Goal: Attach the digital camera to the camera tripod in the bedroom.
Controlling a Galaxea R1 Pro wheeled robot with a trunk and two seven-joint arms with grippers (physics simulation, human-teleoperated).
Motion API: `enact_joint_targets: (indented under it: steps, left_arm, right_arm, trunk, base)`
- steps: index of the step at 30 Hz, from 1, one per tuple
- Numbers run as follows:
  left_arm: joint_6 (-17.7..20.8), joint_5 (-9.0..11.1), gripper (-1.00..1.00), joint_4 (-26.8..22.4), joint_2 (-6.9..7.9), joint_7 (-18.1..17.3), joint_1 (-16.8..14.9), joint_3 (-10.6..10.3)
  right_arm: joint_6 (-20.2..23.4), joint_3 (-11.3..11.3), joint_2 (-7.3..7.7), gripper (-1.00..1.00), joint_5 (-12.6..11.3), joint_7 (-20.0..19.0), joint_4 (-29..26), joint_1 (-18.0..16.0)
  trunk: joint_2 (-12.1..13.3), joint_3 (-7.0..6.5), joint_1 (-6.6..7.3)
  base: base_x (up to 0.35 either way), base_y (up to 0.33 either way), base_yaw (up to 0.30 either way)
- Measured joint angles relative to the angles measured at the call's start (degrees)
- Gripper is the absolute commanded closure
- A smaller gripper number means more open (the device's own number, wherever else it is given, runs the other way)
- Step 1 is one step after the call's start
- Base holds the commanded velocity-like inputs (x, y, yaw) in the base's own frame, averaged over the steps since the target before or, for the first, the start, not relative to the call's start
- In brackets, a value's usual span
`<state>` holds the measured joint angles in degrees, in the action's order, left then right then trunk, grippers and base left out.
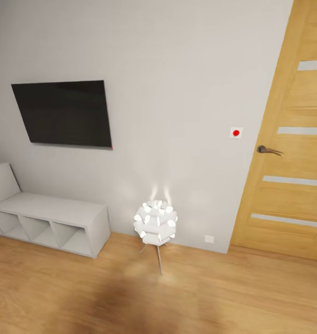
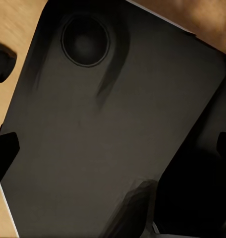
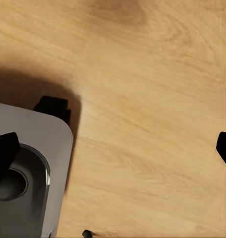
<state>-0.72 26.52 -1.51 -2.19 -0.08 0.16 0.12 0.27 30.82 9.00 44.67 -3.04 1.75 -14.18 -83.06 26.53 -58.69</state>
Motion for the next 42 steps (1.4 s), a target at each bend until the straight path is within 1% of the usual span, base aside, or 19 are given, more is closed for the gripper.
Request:
enact_joint_targets:
  steps: [5, 14, 23, 29, 42]
  left_arm:
    - [0.00, 0.06, -1.00, -0.01, 0.00, 0.00, -0.04, 0.03]
    - [0.00, 0.46, -1.00, 0.06, 0.07, 0.00, -0.02, 0.23]
    - [0.03, 0.66, -1.00, 0.07, 0.09, 0.06, -0.02, 0.36]
    - [0.02, 0.71, -1.00, 0.07, 0.09, 0.07, -0.01, 0.37]
    - [0.05, 0.90, -1.00, 0.07, 0.19, 0.08, -0.03, 0.44]
  right_arm:
    - [0.02, -0.07, -0.17, -1.00, -0.01, 0.16, -0.01, 0.00]
    - [0.45, -0.09, -0.54, -1.00, 0.19, 0.25, -0.07, 0.00]
    - [-0.01, -0.09, -0.56, -1.00, 0.34, 0.25, -0.09, 0.00]
    - [-0.12, -0.15, -0.49, -1.00, 0.34, 0.24, -0.12, 0.00]
    - [-1.04, -0.18, -0.50, -1.00, 0.39, 0.22, -0.18, 0.00]
  trunk:
    - [0.00, 0.00, 0.00]
    - [0.00, 0.00, 0.00]
    - [0.00, 0.00, -0.01]
    - [0.01, 0.00, -0.03]
    - [0.00, 0.00, -0.03]
  base:
    - [0.324, 0.000, 0.162]
    - [0.307, -0.010, 0.259]
    - [0.231, -0.105, 0.275]
    - [0.082, -0.048, 0.277]
    - [0.010, -0.006, 0.277]
